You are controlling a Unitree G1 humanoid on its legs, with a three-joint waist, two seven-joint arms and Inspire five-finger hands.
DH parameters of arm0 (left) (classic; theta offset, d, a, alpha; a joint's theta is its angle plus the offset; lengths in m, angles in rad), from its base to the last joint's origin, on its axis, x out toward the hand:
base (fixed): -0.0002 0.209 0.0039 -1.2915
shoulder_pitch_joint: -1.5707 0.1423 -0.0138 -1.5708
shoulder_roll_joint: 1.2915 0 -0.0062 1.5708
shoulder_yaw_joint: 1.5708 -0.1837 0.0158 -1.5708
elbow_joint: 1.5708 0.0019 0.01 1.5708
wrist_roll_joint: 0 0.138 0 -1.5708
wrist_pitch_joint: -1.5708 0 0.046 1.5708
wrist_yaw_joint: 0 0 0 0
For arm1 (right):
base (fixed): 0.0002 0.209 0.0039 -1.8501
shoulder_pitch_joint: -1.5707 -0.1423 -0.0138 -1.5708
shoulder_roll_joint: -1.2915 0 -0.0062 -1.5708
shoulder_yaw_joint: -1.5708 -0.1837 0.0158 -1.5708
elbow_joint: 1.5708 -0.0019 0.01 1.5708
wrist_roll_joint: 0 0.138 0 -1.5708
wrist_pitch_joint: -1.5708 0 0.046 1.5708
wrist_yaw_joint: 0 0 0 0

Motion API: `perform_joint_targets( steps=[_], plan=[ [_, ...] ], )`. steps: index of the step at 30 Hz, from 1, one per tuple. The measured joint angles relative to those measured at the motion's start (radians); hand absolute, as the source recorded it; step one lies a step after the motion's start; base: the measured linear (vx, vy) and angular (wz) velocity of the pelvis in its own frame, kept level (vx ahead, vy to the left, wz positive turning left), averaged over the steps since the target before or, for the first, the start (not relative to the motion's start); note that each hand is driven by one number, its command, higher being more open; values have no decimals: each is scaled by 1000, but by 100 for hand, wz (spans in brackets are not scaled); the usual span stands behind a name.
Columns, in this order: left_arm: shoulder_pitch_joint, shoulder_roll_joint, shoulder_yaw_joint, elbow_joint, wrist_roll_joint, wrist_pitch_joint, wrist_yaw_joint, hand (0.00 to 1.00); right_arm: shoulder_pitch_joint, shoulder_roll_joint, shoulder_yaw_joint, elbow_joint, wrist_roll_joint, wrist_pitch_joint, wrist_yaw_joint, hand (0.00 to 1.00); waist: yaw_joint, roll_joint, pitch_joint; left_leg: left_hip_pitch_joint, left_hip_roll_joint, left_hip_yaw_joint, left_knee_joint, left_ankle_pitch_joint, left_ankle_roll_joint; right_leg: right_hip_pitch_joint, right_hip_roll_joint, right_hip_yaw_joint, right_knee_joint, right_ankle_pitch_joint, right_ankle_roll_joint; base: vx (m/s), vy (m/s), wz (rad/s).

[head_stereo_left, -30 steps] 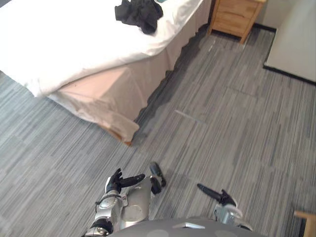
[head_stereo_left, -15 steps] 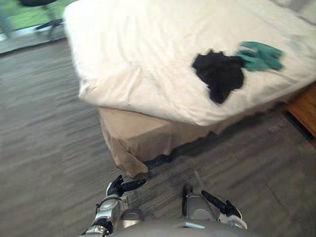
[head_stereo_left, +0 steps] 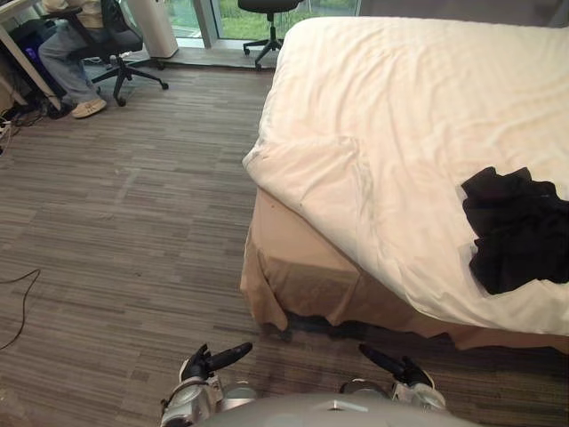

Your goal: Tidy up the quilt and then pick up the clothes from the bed and put them into the laundry hamper

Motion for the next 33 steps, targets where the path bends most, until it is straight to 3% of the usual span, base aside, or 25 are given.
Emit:
perform_joint_targets(
  steps=[5,9,13,16,20,24,26,28,30,33],
  plan=[
    [15,9,52,28,-136,-2,25,100,22,8,-19,2,1,0,-13,100,-2,-14,-7,21,-27,-2,-32,20,11,40,-15,-14,-54,27,11,-39,43,8],
    [42,-10,76,27,-320,-18,69,100,42,9,-19,6,2,1,-30,100,-11,-13,-15,34,-29,-18,-111,75,8,40,-11,-46,-63,29,8,-71,-22,21],
    [52,-23,186,-70,-548,-28,135,100,57,7,-17,20,6,1,-46,100,-18,-16,-15,32,-25,-39,-146,106,6,40,-4,-70,-64,34,3,-72,-15,19],
    [41,-11,268,-238,-642,-75,166,100,70,8,-3,16,25,0,-46,100,-16,-18,-18,29,-22,-36,-150,108,4,37,4,-66,-68,42,-1,-67,-4,-6],
    [-33,77,364,-406,-703,-174,196,100,78,7,13,10,49,0,-44,100,-24,-16,-32,26,-24,-19,-151,108,4,32,9,-51,-94,60,-1,-37,4,-13],
    [-127,172,389,-501,-701,-228,219,100,84,6,11,11,86,0,-37,100,-25,-15,-40,20,-35,-11,-151,107,6,31,6,-40,-120,80,2,5,23,-6],
    [-191,168,393,-597,-701,-226,265,100,97,7,-7,11,93,0,-25,100,-23,-10,-48,11,-37,-5,-148,104,3,23,6,-34,-133,89,5,18,12,-1],
    [-242,234,270,-679,-616,-248,344,100,100,7,-9,5,96,3,-22,100,-16,-7,-52,11,-40,-6,-148,104,3,24,5,-29,-134,92,2,27,20,-7],
    [-238,298,193,-744,-490,-241,300,100,107,8,-14,-11,96,2,-15,100,-34,-1,-57,16,-41,2,-147,104,3,22,4,-20,-134,93,1,20,14,-14],
    [-238,278,175,-899,-305,-245,283,100,117,8,-49,-11,96,2,-1,100,-36,7,-62,26,-43,22,-147,100,9,15,3,0,-134,94,0,31,17,-20]
  ],
)
